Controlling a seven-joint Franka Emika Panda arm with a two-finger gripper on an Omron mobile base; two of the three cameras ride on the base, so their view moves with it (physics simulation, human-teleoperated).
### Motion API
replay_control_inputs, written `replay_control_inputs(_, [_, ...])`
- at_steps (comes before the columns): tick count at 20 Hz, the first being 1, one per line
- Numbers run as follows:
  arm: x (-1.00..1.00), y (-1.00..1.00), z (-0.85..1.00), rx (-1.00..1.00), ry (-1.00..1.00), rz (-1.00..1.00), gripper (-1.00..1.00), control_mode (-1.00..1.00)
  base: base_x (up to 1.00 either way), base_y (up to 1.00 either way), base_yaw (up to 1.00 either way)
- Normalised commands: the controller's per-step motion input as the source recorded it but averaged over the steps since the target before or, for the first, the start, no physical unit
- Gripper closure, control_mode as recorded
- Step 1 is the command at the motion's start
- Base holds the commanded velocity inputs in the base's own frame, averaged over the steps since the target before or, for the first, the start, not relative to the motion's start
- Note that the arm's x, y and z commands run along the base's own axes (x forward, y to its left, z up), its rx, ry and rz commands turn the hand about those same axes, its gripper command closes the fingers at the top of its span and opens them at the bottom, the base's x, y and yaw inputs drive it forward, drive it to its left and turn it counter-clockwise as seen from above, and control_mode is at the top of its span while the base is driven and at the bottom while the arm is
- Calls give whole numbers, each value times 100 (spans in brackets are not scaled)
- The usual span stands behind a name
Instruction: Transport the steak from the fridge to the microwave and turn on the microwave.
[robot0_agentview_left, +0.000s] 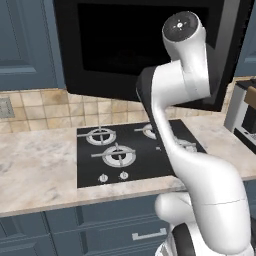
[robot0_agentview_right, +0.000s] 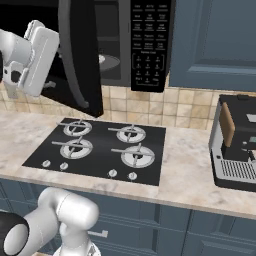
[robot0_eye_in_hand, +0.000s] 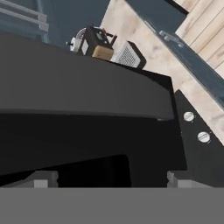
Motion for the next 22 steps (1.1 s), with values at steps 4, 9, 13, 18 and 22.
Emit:
replay_control_inputs(4, [49, -28, 2, 0, -1, 3, -100, -100, 0, 0, 0])
replay_control_inputs(9, [48, -19, 1, 1, -5, 8, -100, -100, 0, 0, 0])
replay_control_inputs(13, [44, -7, 0, 3, -11, 16, -100, -100, 0, 0, 0])
replay_control_inputs(18, [47, -5, 0, 7, -13, 21, -100, -100, 0, 0, 0])
replay_control_inputs(22, [33, 0, -5, 1, -19, 25, -100, -100, 0, 0, 0])
